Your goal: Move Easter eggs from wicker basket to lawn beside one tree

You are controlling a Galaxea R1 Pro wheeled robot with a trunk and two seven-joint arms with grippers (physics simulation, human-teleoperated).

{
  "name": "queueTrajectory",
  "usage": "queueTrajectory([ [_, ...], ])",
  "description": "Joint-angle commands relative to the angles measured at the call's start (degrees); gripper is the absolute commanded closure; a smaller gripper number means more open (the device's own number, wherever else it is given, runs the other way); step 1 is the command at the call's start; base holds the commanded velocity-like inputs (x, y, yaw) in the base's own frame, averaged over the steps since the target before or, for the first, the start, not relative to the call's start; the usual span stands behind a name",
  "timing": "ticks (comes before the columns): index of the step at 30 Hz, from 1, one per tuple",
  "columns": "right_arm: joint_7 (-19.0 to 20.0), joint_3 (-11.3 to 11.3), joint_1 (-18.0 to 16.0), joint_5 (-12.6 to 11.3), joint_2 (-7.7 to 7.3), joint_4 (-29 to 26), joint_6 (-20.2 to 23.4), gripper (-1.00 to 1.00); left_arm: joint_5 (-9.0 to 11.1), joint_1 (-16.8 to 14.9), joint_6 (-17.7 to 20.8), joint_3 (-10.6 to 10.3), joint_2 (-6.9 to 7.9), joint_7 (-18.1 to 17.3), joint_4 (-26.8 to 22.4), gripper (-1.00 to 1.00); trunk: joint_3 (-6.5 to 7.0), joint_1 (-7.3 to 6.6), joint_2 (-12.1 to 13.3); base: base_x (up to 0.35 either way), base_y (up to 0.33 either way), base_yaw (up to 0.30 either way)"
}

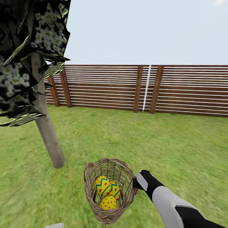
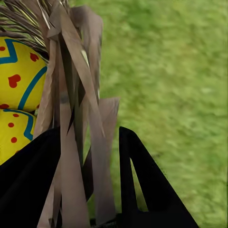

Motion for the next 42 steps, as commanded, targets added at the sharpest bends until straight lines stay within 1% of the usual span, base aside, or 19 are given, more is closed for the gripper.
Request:
queueTrajectory([
  [1,-0.4,-0.4,0.0,-0.9,0.09,-0.1,0.0,1.0,0.4,0.0,0.3,-0.1,0.04,0.3,-0.1,-1.0,0.08,-0.22,0.4,-0.001,0.0,0.212],
  [4,-0.3,-0.3,0.0,-0.8,0.21,-0.1,0.0,1.0,0.4,0.0,0.3,-0.1,0.03,0.3,-0.1,-1.0,0.48,-0.88,1.6,0.0,0.0,0.215],
  [7,-0.3,0.1,0.0,-0.7,0.66,0.9,0.0,1.0,0.4,0.0,0.3,-0.1,0.03,0.3,-0.1,-1.0,0.92,-1.54,2.8,0.0,0.0,0.228],
  [14,-0.2,0.3,0.0,-0.7,0.66,1.2,0.0,1.0,0.4,0.0,0.3,-0.1,0.02,0.2,-0.1,-1.0,2.04,-3.07,5.6,0.0,0.0,0.263],
  [19,-0.2,0.3,0.0,-0.7,0.66,1.3,-0.1,1.0,0.7,-0.1,0.3,-0.1,0.02,0.2,1.7,-1.0,2.93,-4.17,7.6,0.0,0.0,0.277],
  [26,-0.2,0.3,0.0,-0.7,0.66,1.4,-0.1,1.0,0.6,-0.2,0.2,-0.1,0.02,0.2,1.9,-1.0,4.19,-5.71,10.4,0.0,0.0,0.279],
  [32,-0.2,0.4,0.0,-0.7,0.66,1.6,-0.2,1.0,0.4,-0.2,-0.6,0.0,-0.06,0.3,2.0,-1.0,5.27,-7.03,12.8,-0.003,0.0,0.281],
  [42,-0.2,1.0,0.0,-0.7,0.66,1.8,-0.4,1.0,0.4,-0.2,-0.7,-0.1,-0.07,0.4,3.0,-1.0,7.06,-9.22,16.8,-0.279,0.0,0.284],
])
